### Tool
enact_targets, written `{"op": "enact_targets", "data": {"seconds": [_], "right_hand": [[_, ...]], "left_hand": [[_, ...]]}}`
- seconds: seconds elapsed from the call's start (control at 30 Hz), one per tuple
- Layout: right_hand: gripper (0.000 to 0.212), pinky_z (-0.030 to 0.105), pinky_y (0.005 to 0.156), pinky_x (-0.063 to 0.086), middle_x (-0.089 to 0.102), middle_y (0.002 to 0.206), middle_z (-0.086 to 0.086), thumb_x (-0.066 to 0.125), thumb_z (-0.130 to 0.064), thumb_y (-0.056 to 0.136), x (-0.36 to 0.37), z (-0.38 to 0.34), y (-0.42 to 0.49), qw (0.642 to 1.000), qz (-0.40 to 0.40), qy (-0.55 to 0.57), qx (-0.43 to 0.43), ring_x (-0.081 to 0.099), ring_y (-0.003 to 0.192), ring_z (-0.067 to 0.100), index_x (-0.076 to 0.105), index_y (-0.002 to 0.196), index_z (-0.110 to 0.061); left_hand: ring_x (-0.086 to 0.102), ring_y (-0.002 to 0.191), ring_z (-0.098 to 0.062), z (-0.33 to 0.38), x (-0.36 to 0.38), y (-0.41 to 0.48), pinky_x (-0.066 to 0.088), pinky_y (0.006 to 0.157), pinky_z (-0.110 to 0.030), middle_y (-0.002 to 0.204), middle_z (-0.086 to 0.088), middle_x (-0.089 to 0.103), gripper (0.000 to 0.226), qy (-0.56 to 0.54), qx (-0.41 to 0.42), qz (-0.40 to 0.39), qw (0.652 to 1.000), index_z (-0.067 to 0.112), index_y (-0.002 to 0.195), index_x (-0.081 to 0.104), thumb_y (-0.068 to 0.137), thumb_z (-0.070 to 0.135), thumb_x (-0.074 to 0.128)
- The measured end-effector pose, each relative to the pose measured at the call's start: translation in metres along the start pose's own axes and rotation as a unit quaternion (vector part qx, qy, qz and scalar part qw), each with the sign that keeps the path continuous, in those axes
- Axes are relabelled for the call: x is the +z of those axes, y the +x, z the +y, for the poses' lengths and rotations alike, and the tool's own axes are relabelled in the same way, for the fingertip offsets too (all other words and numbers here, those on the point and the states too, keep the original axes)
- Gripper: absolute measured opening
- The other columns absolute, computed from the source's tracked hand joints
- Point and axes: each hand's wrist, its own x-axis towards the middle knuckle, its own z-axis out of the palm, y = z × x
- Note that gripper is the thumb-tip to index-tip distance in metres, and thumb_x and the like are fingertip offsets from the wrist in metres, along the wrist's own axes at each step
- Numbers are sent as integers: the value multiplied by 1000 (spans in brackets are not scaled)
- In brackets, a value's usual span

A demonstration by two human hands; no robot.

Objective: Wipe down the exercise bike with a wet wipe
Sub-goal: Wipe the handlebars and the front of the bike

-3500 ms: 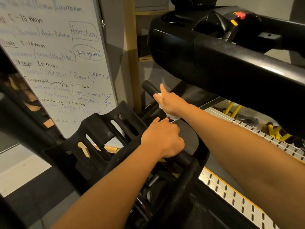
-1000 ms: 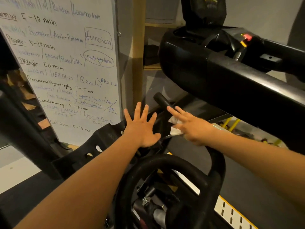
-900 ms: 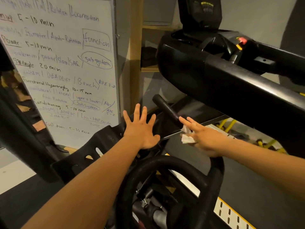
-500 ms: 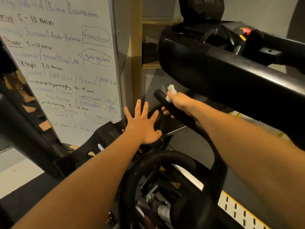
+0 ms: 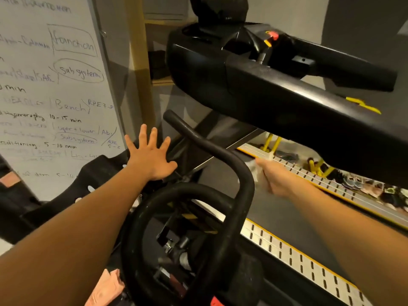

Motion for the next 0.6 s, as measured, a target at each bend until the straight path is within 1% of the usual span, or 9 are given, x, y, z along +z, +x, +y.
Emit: {"op": "enact_targets", "data": {"seconds": [0.07, 0.13, 0.2, 0.27, 0.4, 0.43, 0.5, 0.53, 0.6], "right_hand": [[28, 33, 75, 55, 68, 102, 14, 49, -34, 100, 30, -27, -4, 998, -26, 23, -52, 67, 80, 19, 59, 104, -8], [29, 36, 83, 50, 65, 102, 11, 45, -35, 101, 57, -37, -13, 982, 6, -134, -135, 62, 90, 25, 60, 101, -11], [31, 36, 81, 47, 60, 104, 12, 36, -26, 105, 62, -27, -21, 917, 71, -313, -239, 61, 97, 30, 54, 123, -9], [35, 31, 76, 46, 61, 111, 14, 32, -26, 106, 50, -10, -33, 867, 83, -395, -294, 60, 92, 26, 50, 132, -11], [44, 19, 81, 38, 60, 128, 4, 36, -33, 105, 13, 26, -73, 882, 27, -377, -281, 59, 108, 21, 41, 146, -17], [40, 17, 76, 38, 64, 115, 3, 38, -34, 105, 4, 25, -80, 881, 17, -383, -277, 61, 97, 18, 49, 139, -16], [31, 20, 56, 36, 63, 85, 3, 39, -37, 104, -4, 6, -83, 881, 28, -386, -273, 53, 67, 13, 63, 104, -16], [33, 24, 54, 35, 62, 83, 6, 40, -37, 104, -2, -11, -80, 875, 54, -382, -294, 51, 65, 14, 63, 94, -16], [35, 30, 58, 37, 64, 87, 6, 41, -35, 104, 12, -51, -62, 845, 100, -375, -368, 57, 75, 19, 66, 97, -11]], "left_hand": [[-32, 144, -37, 1, 1, 1, -12, 110, -70, 163, -10, -20, 82, -7, 2, 3, 1000, 36, 157, 0, 91, 71, 33], [-32, 144, -36, 0, 0, 0, -12, 111, -69, 164, -8, -19, 81, -9, -1, 4, 1000, 37, 157, 1, 92, 71, 33], [-32, 144, -36, 0, -4, -5, -13, 111, -69, 164, -7, -19, 80, -15, 0, -6, 1000, 37, 157, 1, 92, 72, 32], [-31, 145, -35, 6, -10, -11, -15, 110, -69, 165, -7, -16, 79, -36, 15, -11, 999, 36, 157, -2, 94, 71, 29], [-15, 151, -26, 50, -24, -44, -13, 116, -62, 167, -1, 3, 65, -152, 156, -8, 976, 35, 157, 9, 100, 60, 26], [-12, 152, -24, 59, -26, -55, -10, 118, -60, 166, 0, 6, 65, -180, 182, -27, 966, 34, 157, 11, 100, 59, 28], [-9, 152, -20, 70, -26, -70, -3, 122, -55, 166, 2, 9, 67, -144, 231, -36, 962, 35, 157, 11, 98, 63, 27], [-7, 153, -19, 71, -25, -72, 1, 122, -54, 166, 3, 10, 69, -117, 241, -33, 963, 36, 157, 11, 97, 66, 26], [2, 153, -18, 71, -26, -71, 12, 122, -51, 165, 4, 17, 69, -138, 213, -61, 965, 36, 156, 18, 96, 68, 27]]}}
